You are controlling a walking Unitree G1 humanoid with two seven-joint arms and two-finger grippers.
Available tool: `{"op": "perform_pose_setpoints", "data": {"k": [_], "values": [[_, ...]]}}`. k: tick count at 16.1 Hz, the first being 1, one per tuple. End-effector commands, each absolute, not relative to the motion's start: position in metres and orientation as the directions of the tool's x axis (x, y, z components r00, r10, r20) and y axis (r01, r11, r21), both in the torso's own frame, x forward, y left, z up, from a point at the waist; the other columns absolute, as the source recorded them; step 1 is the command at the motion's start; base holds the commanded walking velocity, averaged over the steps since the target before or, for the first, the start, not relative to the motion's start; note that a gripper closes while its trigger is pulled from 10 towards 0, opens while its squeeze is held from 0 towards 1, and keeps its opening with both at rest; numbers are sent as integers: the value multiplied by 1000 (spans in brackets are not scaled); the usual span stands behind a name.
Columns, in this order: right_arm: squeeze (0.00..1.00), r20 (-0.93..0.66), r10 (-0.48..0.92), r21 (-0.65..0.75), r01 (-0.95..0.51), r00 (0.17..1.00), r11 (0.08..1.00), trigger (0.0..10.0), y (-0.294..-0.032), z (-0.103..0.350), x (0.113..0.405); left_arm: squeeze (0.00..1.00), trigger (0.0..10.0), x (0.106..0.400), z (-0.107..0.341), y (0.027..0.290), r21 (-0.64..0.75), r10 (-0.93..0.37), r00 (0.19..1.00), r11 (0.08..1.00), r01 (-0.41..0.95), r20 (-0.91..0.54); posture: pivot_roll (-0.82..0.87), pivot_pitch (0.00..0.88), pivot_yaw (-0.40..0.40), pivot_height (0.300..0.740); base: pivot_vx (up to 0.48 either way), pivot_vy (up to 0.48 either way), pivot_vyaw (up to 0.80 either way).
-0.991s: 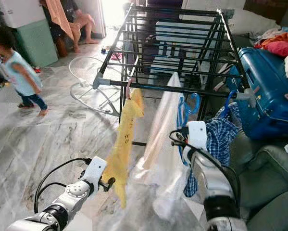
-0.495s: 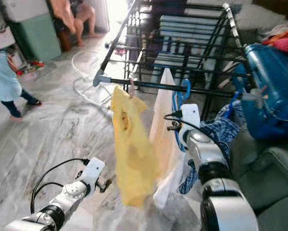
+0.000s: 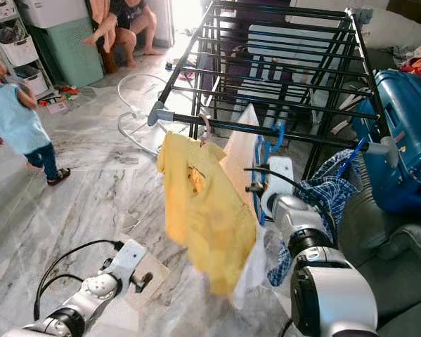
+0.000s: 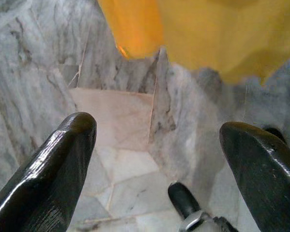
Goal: Hang hanger
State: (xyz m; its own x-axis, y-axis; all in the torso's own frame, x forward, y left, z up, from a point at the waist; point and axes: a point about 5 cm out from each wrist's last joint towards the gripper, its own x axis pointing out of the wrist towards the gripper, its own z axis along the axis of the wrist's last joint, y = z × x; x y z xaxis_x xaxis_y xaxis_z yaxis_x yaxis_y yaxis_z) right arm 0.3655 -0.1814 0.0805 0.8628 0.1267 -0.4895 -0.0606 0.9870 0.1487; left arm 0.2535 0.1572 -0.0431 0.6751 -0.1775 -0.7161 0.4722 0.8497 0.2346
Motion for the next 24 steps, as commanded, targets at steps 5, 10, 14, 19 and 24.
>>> {"op": "perform_pose_setpoints", "data": {"k": [5,10,14,19,24], "values": [[0,-480,106,196,-12,871,980,10000,-189,77,363,0,10000,246,-49,158,241,-159,652,844,479,-742,167,0,-62,740,0,0,0],[0,-480,106,196,-12,871,980,10000,-189,77,363,0,10000,246,-49,158,241,-159,652,844,479,-742,167,0,-62,740,0,0,0],[0,-480,106,196,-12,871,980,10000,-189,77,363,0,10000,246,-49,158,241,-159,652,844,479,-742,167,0,-62,740,0,0,0],[0,-480,106,196,-12,871,980,10000,-189,77,363,0,10000,246,-49,158,241,-159,652,844,479,-742,167,0,-62,740,0,0,0],[0,-280,133,100,-109,951,989,10000,-185,97,365,0,10000,244,-50,159,233,-171,656,845,481,-735,163,2,-63,740,0,0,0]]}}
